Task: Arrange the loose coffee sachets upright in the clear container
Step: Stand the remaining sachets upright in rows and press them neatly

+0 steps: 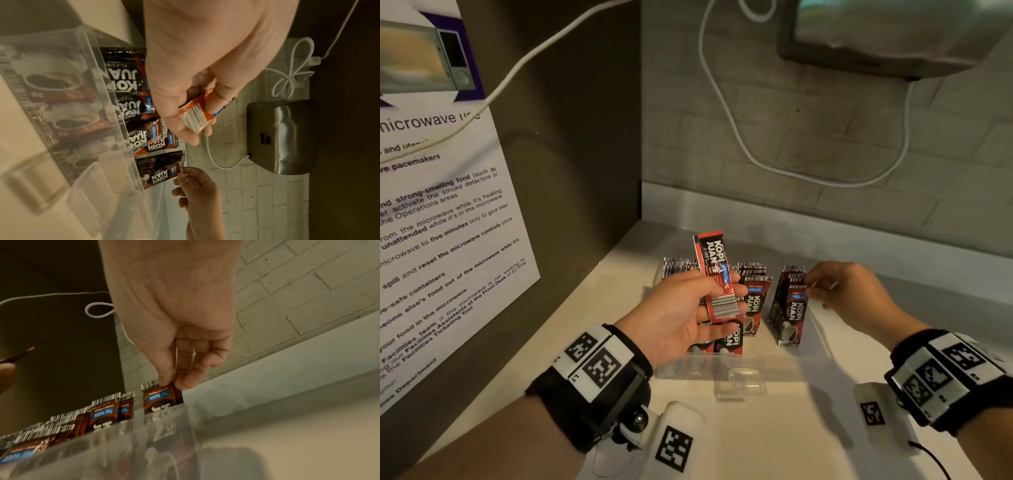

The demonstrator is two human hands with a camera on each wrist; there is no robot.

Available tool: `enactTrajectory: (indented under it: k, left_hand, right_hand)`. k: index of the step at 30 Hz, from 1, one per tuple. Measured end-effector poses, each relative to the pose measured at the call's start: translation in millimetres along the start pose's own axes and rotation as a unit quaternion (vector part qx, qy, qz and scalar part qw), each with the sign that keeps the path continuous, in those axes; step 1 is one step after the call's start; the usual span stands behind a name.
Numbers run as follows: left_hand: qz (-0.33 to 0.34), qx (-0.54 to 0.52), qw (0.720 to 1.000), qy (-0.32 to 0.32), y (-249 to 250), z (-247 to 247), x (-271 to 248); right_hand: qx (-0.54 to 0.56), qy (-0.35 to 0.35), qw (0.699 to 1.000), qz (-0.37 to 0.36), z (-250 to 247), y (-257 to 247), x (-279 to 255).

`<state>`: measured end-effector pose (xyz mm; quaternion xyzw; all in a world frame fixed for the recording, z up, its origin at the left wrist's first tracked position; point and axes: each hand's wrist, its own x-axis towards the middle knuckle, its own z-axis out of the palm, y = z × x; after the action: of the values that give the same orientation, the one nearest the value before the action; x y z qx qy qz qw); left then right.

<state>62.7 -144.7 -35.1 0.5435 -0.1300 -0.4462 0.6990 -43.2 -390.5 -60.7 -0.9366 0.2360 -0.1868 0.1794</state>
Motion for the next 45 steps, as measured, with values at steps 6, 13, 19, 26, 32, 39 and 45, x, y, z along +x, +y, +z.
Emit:
enactTrajectory:
  k: [6,13,19,26,32,39,45]
  left_hand:
    - [-0.003,0.041,0.999,-0.030,0,1,1]
    - [-0.001,0.058,0.997,-0.043,-6,14,1]
    - [0.072,0.129,0.988,-0.049,-8,16,-1]
    - [0.093,0.114,0.989,-0.004,-11,16,0]
    - [0.077,0.134,0.987,-0.052,-29,47,6]
    - [-0.005,0.055,0.998,-0.018,-59,94,37]
    - [-0.016,0.055,0.996,0.066,-51,110,49]
  right_hand:
    - [-0.012,0.055,0.998,0.015,-12,-13,-4]
    - [0.339,-0.019,0.940,-0.035,-38,-72,-20]
    - [0.380,-0.073,0.922,-0.018,-39,-83,-21]
    - [0.424,-0.024,0.905,-0.004,-44,-77,-20]
    - [0.375,0.018,0.927,0.020,-53,-56,-16]
    - [0.217,-0.039,0.975,0.034,-32,-12,-10]
    - [0.034,-0.030,0.999,-0.024,1,-1,-13]
